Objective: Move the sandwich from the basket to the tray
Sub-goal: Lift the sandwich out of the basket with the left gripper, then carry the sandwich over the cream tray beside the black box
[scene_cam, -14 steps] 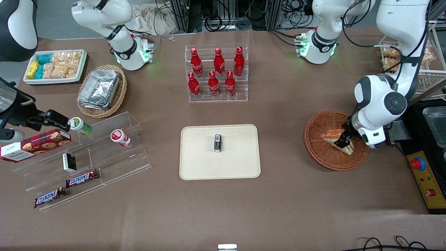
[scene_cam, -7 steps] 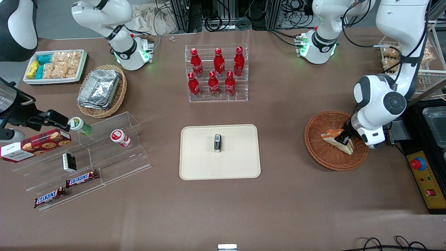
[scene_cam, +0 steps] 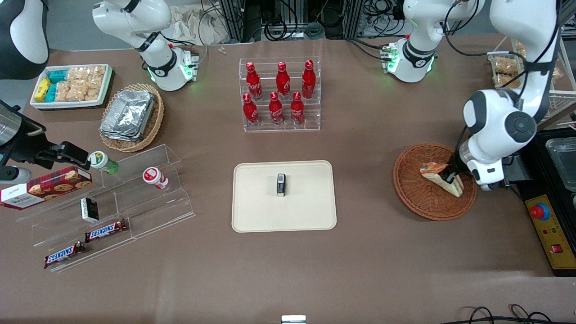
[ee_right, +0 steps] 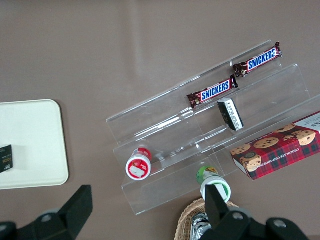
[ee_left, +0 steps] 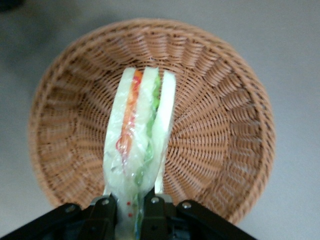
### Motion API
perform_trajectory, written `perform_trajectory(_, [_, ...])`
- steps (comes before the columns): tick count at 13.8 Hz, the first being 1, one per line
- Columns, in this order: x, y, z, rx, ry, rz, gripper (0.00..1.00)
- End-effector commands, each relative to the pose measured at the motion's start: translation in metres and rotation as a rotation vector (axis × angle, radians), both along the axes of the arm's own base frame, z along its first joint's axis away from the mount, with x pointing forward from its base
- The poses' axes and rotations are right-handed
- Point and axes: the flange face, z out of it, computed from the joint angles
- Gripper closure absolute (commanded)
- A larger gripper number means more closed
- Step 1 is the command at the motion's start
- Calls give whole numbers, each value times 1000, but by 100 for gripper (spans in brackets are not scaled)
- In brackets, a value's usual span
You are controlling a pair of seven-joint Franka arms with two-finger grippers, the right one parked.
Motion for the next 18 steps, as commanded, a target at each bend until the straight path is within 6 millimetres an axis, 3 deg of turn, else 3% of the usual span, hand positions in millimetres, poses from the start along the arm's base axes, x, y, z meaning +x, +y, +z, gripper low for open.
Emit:
perform_trajectory(1, [18, -3, 103, 1, 53, -82, 100])
perform_trajectory(3, [25, -18, 174, -9, 101, -176, 100])
perform_trajectory(5, [25, -23, 232, -25, 106, -326, 100])
perform_trajectory(6, [24, -35, 254, -31, 91, -419, 100])
perform_trajectory(8, [23, -78, 268, -33, 67, -565, 100])
perform_trajectory(9, [20, -101, 267, -40, 69, -611, 100])
perform_trajectory(11, [13, -167, 249, -54, 94, -738, 100])
perform_trajectory(14, [15, -253, 207, -95, 59, -803, 100])
perform_trajectory(16, [19, -308, 155, -103, 56, -771, 100])
perform_trajectory(18, [2, -369, 97, 31, 72, -852, 100])
